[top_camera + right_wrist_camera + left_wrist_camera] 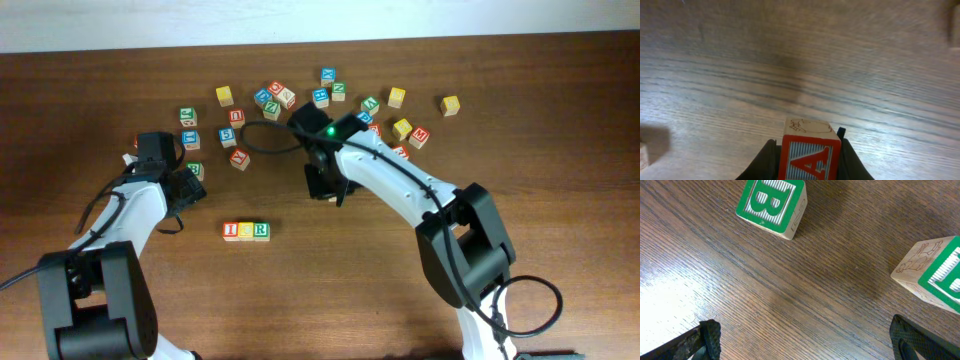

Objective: Spell out ICRA

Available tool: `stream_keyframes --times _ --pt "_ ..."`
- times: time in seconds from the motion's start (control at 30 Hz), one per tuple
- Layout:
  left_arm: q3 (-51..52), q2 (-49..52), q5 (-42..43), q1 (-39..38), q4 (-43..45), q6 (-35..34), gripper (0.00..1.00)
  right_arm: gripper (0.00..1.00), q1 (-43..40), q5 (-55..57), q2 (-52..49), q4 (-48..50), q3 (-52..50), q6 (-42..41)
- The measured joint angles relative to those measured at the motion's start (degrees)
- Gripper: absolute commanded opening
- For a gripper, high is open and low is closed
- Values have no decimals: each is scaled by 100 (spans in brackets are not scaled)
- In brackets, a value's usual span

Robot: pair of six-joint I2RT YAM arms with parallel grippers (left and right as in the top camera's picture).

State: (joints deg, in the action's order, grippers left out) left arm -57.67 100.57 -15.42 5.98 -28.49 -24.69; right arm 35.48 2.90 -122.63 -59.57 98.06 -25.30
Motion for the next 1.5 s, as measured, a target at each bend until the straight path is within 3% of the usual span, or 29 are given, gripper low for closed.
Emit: stream_keyframes --times 0.33,0.57,0.63,0.67,0.7,1.1,1.27,1.5 --pt "0 0 0 0 0 0 99 19 52 0 -33 439 -428 -20" --pt "0 0 0 0 0 0 99 26 52 0 -33 442 -446 -28" --pt "0 0 0 0 0 0 99 40 52 0 -33 439 -448 -26" --pt "0 0 0 0 0 0 99 54 52 2 -33 442 -450 -33" --pt "0 0 0 0 0 0 99 56 52 -2 -33 444 -450 -55" --pt "0 0 0 0 0 0 99 64 24 232 -33 1027 -455 -44" --pt "0 0 0 0 0 0 99 98 -240 481 -33 1357 -457 -42" --pt "0 0 0 0 0 0 99 98 -719 592 -33 1309 -457 -39"
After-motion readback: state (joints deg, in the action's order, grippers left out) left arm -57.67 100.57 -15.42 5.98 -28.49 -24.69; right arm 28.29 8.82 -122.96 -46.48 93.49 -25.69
